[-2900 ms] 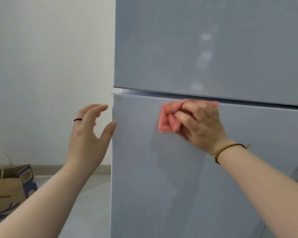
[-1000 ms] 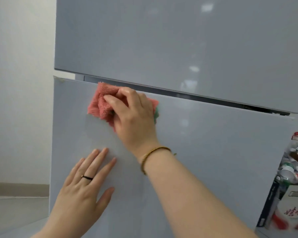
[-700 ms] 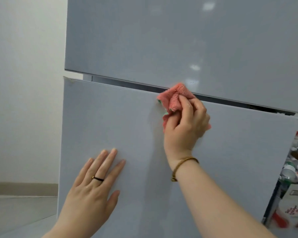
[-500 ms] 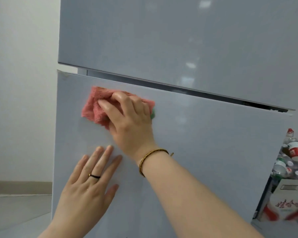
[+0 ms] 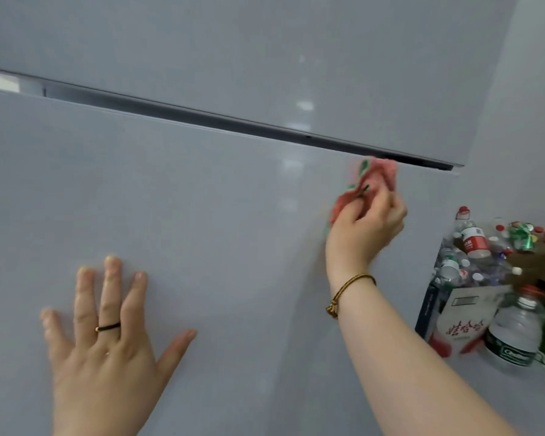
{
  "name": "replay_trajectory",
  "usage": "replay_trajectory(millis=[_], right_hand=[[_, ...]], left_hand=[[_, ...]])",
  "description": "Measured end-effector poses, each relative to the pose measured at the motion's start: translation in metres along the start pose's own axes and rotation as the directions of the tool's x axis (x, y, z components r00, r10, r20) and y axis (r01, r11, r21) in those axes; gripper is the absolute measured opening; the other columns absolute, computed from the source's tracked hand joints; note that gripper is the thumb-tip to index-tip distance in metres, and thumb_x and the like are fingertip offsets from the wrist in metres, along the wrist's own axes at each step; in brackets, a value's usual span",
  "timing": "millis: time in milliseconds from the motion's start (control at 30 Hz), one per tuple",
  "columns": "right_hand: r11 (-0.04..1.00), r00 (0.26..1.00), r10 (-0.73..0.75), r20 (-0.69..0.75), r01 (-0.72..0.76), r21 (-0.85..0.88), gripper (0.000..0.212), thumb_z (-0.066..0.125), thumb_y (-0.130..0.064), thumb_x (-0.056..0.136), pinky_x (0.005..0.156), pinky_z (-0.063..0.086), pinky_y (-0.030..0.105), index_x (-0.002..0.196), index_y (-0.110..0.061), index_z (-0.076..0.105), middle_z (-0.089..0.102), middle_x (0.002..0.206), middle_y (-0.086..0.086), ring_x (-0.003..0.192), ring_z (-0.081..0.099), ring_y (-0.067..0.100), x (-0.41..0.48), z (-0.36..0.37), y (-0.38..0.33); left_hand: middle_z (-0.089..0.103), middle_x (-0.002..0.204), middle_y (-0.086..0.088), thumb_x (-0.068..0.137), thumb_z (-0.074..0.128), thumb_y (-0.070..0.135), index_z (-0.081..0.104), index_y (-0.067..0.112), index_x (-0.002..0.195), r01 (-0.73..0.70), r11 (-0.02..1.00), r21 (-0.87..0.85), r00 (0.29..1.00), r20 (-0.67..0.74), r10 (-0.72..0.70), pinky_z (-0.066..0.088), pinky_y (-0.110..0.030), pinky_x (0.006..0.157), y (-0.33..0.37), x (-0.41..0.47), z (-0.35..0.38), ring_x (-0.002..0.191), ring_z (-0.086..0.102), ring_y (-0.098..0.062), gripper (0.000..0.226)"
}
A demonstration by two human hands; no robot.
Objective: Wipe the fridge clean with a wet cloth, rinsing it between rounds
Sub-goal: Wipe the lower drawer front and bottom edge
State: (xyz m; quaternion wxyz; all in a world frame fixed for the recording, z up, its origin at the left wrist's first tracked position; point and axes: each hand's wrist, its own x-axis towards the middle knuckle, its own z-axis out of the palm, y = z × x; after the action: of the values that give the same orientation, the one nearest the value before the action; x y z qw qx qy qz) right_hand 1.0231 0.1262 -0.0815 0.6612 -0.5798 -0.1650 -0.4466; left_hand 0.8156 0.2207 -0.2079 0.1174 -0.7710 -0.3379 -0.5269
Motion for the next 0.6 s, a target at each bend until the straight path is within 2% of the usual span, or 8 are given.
replay_trajectory(millis=[67,133,200,267,300,433,533,600], right_hand=[[0.797,0.78,-0.595,0.193,0.603,0.02,0.037,0.044,-0.012,0.08,0.091,0.03,0.024,0.115,-0.01,0.054,0.045,0.115,0.01,0.099,0.042,0.024,-0.018,-0.001,0.015],[0.559,0.538,-0.785,0.308,0.829,-0.025,0.035,0.044,-0.017,0.081,0.087,0.033,0.03,0.115,-0.015,0.047,0.041,0.112,0.006,0.094,0.042,0.024,-0.004,-0.008,0.045],[0.699,0.71,-0.653,0.264,0.699,-0.15,0.037,0.041,-0.018,0.081,0.083,0.034,0.035,0.117,-0.012,0.047,0.046,0.115,0.012,0.094,0.042,0.026,0.021,-0.019,0.065],[0.935,0.955,-0.267,0.126,0.289,-0.206,0.04,0.038,-0.013,0.086,0.09,0.035,0.039,0.123,-0.005,0.05,0.049,0.123,0.021,0.105,0.042,0.033,0.045,-0.026,0.068],[0.977,0.995,-0.029,0.093,0.048,-0.207,0.039,0.038,-0.01,0.089,0.095,0.032,0.038,0.126,-0.003,0.049,0.044,0.129,0.022,0.114,0.04,0.034,0.057,-0.027,0.068],[0.874,0.876,0.482,-0.033,-0.483,-0.061,0.037,0.037,-0.013,0.094,0.099,0.031,0.03,0.13,-0.004,0.041,0.034,0.14,0.013,0.128,0.033,0.027,0.103,-0.031,0.051],[0.952,0.953,0.302,0.019,-0.301,-0.056,0.035,0.04,-0.011,0.09,0.098,0.033,0.033,0.124,-0.004,0.046,0.04,0.134,0.014,0.123,0.036,0.025,0.072,-0.011,0.02],[0.962,0.957,-0.269,0.11,0.263,0.073,0.034,0.043,-0.011,0.08,0.088,0.034,0.036,0.113,-0.007,0.051,0.05,0.116,0.017,0.106,0.043,0.026,0.023,0.0,0.003]], left_hand=[[0.016,0.149,-0.011,0.083,0.024,0.07,0.034,0.005,0.13,-0.02,0.999,-0.028,0.999,-0.041,0.019,0.031,-0.072,0.092,-0.004,-0.004,0.011,0.143,-0.002,-0.018,0.08],[0.008,0.155,-0.002,0.082,0.024,0.072,0.026,0.015,0.138,-0.03,0.998,-0.054,0.999,-0.037,0.028,0.03,-0.072,0.093,-0.017,-0.01,0.022,0.143,0.008,-0.026,0.08],[0.012,0.154,-0.005,0.08,0.02,0.074,0.015,0.025,0.145,-0.058,0.997,-0.053,0.998,0.016,0.059,0.031,-0.073,0.089,-0.025,-0.013,0.027,0.139,0.018,-0.035,0.081],[0.013,0.154,-0.006,0.079,0.02,0.075,0.014,0.026,0.144,-0.038,0.997,-0.064,0.999,0.0,0.038,0.031,-0.074,0.089,-0.02,-0.015,0.028,0.137,0.022,-0.04,0.081],[0.008,0.155,0.0,0.079,0.023,0.075,0.019,0.025,0.142,-0.012,0.996,-0.09,1.0,-0.029,0.01,0.03,-0.073,0.092,-0.017,-0.015,0.027,0.136,0.025,-0.041,0.08],[0.0,0.155,0.007,0.079,0.025,0.075,0.025,0.018,0.136,0.027,0.995,-0.095,0.999,-0.026,-0.029,0.031,-0.072,0.093,-0.001,-0.01,0.018,0.142,0.011,-0.027,0.081],[0.011,0.148,-0.012,0.08,0.019,0.074,0.025,0.011,0.135,0.05,0.999,-0.011,0.998,0.045,-0.05,0.029,-0.075,0.09,0.005,-0.008,0.013,0.142,-0.009,-0.015,0.084],[0.01,0.145,-0.011,0.077,0.014,0.077,0.022,0.014,0.135,0.088,0.996,-0.016,0.995,0.054,-0.087,0.025,-0.076,0.091,0.009,-0.008,0.01,0.141,-0.014,-0.009,0.086]])
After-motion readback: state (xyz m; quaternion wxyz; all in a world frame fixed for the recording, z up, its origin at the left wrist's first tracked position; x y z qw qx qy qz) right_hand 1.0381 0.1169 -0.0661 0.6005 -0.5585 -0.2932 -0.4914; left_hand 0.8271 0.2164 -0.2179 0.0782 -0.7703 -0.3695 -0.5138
